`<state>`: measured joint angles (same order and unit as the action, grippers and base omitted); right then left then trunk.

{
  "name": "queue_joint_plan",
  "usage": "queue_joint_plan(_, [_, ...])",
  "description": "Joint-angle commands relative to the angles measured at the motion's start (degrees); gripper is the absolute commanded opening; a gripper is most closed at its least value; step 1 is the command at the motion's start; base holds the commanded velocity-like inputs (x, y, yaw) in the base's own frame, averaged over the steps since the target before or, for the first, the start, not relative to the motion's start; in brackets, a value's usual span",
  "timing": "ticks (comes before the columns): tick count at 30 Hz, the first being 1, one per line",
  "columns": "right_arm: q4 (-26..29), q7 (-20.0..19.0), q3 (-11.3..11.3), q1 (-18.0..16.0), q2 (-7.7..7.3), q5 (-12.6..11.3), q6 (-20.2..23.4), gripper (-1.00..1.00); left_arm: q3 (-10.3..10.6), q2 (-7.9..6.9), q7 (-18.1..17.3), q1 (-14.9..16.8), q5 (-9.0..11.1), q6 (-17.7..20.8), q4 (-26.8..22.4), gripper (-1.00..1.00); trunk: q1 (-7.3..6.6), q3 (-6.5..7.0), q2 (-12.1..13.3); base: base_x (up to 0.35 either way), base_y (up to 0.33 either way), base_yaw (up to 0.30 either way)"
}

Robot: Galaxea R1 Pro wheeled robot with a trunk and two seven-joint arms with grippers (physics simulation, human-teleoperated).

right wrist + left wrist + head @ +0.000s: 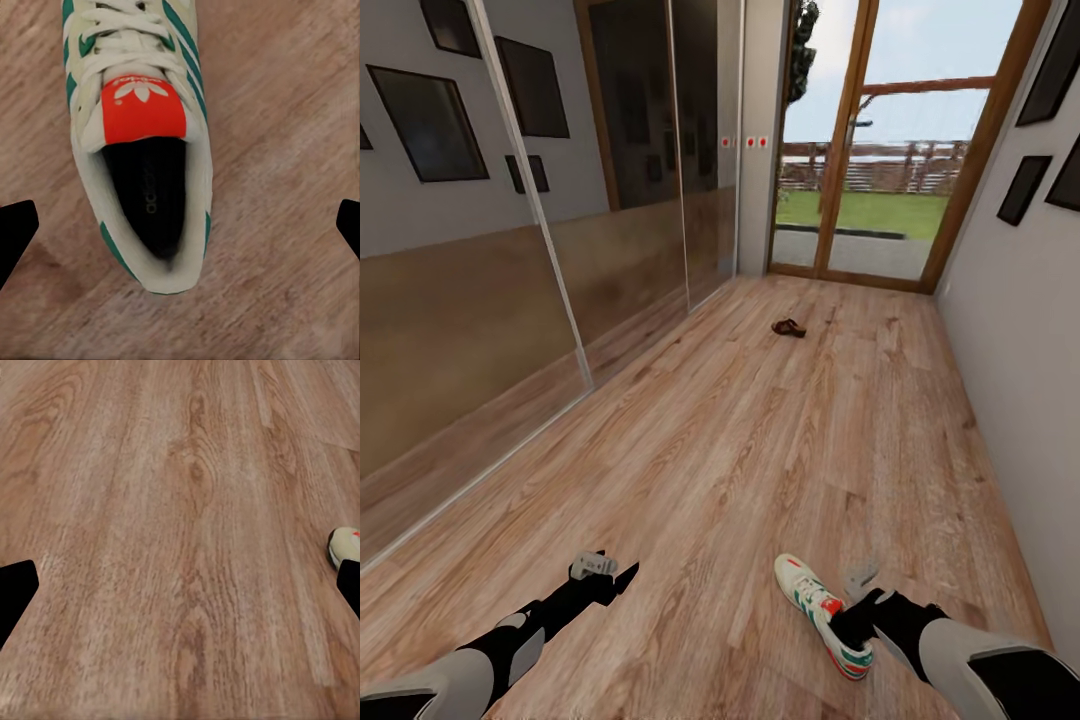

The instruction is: Pick up the two gym shoes and the two sandals from the corridor floor and place them onto the hallstand (shoe rack) in the corridor, making sure they are on the rack and not on the floor. Arrange them so the two gym shoes are next to each other and the two sandals are next to each other.

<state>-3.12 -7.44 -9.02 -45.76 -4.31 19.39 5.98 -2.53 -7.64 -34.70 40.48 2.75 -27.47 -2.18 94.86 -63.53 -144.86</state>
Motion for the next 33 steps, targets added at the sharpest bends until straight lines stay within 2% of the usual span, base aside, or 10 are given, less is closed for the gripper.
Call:
queue_joint_plan(1, [0.0, -0.2, -0.5, 0.0, 0.0, 0.3, -0.1, 1.0, -0.3, -0.01, -0.5, 0.0, 0.3, 0.1, 0.1, 1.0, 0.01, -0.28, 0.0, 0.0, 0.0, 0.0])
queue_joint_plan(4, [0.0, -0.2, -0.5, 0.1, 0.1, 1.0, -0.4, 1.0, -0.3, -0.01, -0.5, 0.0, 0.3, 0.1, 0.1, 1.0, 0.09, -0.94, -0.1, 0.0, 0.0, 0.0])
queue_joint_plan(9, [-0.1, -0.2, -0.5, 0.2, 0.33, 1.6, -0.7, 1.0, -0.3, -0.01, -0.5, 0.0, 0.3, 0.1, 0.1, 1.0, 0.09, -0.94, -0.1, 0.0, 0.0, 0.0])
queue_joint_plan(15, [-0.1, -0.2, -0.6, 0.4, 0.42, 1.8, -0.8, 1.0, -0.3, -0.01, -0.5, 0.0, 0.3, 0.1, 0.1, 1.0, 0.24, -2.27, -0.2, 0.0, 0.0, 0.0])
queue_joint_plan(31, [-0.1, -0.3, -0.6, 0.6, 0.45, 1.9, -0.9, 1.0, -0.3, -0.01, -0.5, 0.0, 0.3, 0.1, 0.0, 1.0, 0.27, -2.49, -0.2, 0.0, 0.0, 0.0])
queue_joint_plan(33, [-0.1, -0.2, -0.6, 0.6, 0.45, 1.9, -0.9, 1.0, -0.3, -0.01, -0.5, 0.0, 0.3, 0.1, 0.0, 1.0, 0.32, -2.94, -0.2, 0.0, 0.0, 0.0])
